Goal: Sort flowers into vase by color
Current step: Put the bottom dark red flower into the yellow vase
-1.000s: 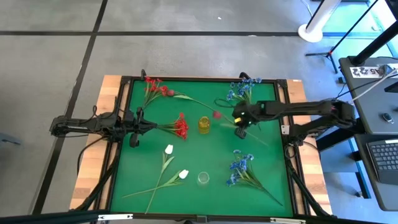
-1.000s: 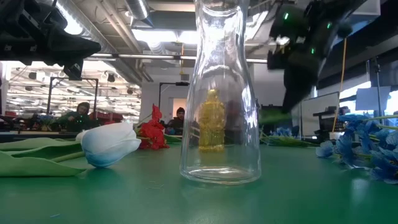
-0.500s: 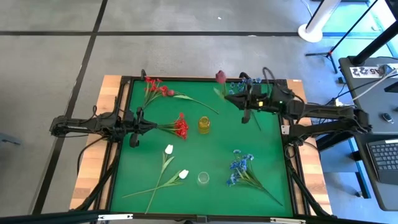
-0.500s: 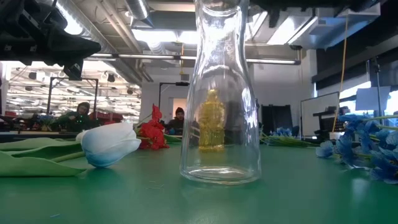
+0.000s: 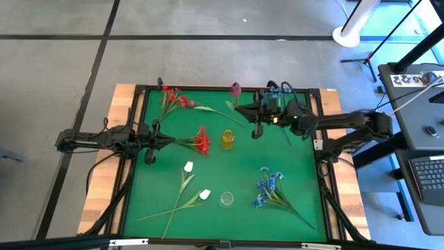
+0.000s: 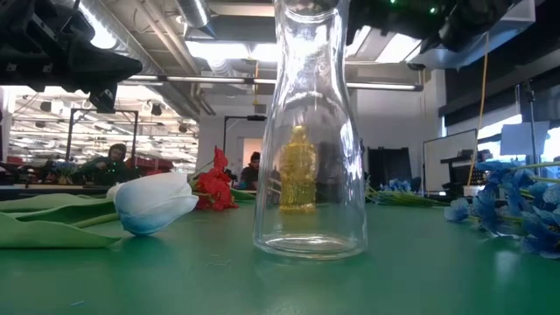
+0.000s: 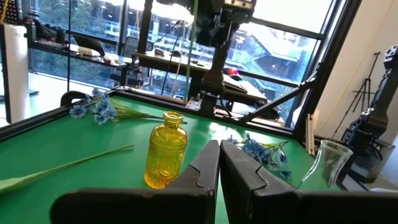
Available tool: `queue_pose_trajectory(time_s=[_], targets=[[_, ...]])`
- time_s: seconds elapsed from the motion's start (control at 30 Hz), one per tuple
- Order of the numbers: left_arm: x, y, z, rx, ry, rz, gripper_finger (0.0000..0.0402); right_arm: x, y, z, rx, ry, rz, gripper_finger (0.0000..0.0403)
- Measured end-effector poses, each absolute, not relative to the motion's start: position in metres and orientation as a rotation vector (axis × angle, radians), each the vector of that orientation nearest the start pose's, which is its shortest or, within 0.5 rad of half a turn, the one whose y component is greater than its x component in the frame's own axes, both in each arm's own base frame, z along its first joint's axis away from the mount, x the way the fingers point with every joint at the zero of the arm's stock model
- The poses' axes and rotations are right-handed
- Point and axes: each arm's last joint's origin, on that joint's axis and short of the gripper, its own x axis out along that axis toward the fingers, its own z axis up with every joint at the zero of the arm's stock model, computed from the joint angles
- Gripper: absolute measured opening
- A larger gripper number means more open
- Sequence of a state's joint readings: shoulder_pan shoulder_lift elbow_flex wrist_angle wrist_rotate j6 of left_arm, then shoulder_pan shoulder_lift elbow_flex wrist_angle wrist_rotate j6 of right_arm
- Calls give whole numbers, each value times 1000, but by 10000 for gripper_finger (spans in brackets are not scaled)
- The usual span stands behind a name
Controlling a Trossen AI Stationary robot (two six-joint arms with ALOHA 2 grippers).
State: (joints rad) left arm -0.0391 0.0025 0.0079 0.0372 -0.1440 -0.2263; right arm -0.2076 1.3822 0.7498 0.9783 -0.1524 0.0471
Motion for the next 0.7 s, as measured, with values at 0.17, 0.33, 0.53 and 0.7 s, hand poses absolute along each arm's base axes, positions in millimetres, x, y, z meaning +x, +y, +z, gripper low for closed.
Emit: queue_pose_trajectory(time_s=[0.17,0.33,0.53,0.7], targets=[[97,0,170,-230,-54,100,9,298,-61,285,-11,-304,-60,0],[97,0,170,-230,-54,100,9,306,-64,271,-2,-257,-64,0],[97,0,170,-230,-54,100,9,311,-65,262,11,-208,-71,6],[97,0,170,-230,-54,100,9,311,-63,260,34,-188,-32,40]])
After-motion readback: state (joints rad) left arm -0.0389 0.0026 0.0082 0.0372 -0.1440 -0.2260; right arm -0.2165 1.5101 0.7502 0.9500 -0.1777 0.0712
